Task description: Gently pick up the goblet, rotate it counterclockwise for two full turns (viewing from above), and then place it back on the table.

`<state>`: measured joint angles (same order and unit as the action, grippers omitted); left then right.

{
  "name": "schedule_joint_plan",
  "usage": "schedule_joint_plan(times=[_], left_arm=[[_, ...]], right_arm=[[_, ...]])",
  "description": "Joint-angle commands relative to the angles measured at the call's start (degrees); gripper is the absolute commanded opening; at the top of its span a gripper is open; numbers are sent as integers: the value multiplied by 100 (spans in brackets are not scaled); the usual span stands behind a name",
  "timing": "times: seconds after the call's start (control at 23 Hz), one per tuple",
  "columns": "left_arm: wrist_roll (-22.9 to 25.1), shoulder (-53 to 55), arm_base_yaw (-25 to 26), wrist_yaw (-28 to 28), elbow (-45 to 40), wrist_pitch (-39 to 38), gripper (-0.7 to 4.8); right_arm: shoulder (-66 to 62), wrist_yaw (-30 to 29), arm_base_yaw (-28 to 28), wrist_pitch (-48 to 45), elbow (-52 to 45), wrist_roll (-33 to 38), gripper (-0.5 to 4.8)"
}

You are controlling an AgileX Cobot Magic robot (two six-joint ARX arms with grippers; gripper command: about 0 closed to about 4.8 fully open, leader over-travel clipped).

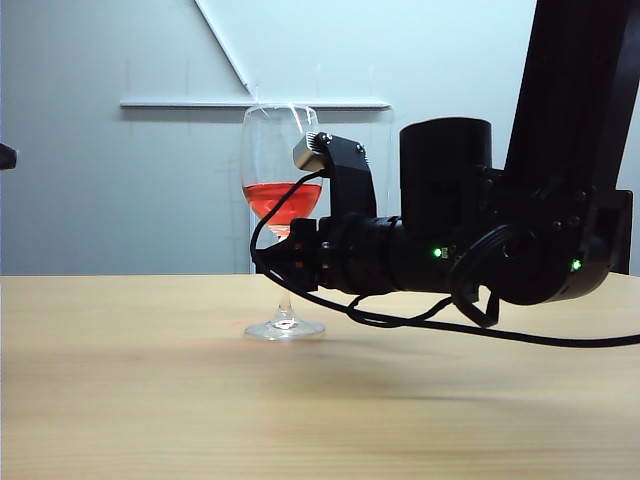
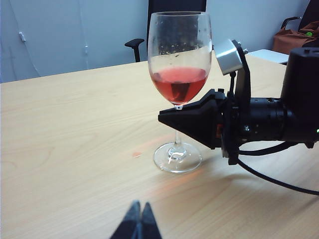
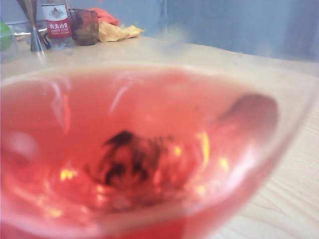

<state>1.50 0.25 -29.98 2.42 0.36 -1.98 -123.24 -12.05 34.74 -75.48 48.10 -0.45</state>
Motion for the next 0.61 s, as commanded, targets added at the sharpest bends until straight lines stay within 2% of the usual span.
schedule_joint_plan(times=[0.04,0.17,0.35,0.61], left_arm=[[2,9,4,17,15,72,-5],[2,9,4,17,15,72,-5],[2,9,4,17,13,74,-5],[2,9,4,17,15,74,-5]], right_arm=[[52,-11,7,-136,35,26,-5],[52,-9,7,-146,35,24,1],[52,-11,7,-142,35,24,67],[55,-11,7,-140,26,24,68]])
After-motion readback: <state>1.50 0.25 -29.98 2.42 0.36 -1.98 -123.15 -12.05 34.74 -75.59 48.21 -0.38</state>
